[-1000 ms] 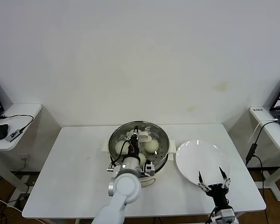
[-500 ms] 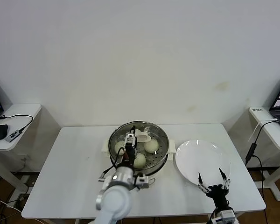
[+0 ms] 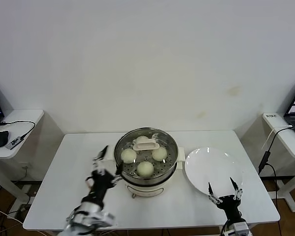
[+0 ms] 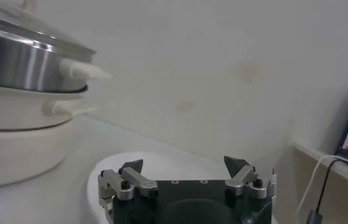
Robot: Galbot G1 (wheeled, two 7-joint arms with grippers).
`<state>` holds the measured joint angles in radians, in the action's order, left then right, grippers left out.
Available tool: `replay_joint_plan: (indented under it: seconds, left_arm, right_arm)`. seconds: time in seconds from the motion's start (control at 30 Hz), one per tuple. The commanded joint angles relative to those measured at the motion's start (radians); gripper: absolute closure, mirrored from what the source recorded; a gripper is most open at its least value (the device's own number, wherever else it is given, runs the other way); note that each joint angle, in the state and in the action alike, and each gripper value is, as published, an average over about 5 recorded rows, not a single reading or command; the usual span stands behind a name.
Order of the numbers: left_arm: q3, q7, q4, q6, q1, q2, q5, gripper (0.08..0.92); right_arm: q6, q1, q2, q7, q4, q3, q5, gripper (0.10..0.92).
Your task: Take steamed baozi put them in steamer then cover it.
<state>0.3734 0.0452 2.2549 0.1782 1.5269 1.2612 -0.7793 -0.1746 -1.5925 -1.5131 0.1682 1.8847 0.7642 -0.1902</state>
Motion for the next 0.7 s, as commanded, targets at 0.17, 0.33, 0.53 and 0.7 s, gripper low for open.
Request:
replay_joint_plan:
  seconds: [0.17, 0.33, 0.53, 0.7]
  left_arm:
    - [0.265, -0.267, -0.074, -0.254, 0.297, 0.022, 1.062, 0.177]
    - [0.264, -0.283, -0.129, -0.325, 0.314, 0.055, 1.051, 0.177]
    - [0.277, -0.25, -0.15, -0.369, 0.346, 0.062, 1.04, 0.177]
    - [0.274, -0.237, -0.152, -0.372, 0.351, 0.073, 1.018, 0.177]
  right_arm:
    - [0.03, -0.163, 0.22, -0.004, 0.106, -0.078, 0.204, 0.203]
    - [0.029, -0.223, 0.294, -0.035, 0.121, -0.095, 0.314, 0.203]
    - [0.021, -0.237, 0.288, -0.044, 0.137, -0.103, 0.328, 0.203]
    - [0.017, -0.246, 0.286, -0.038, 0.149, -0.125, 0.328, 0.203]
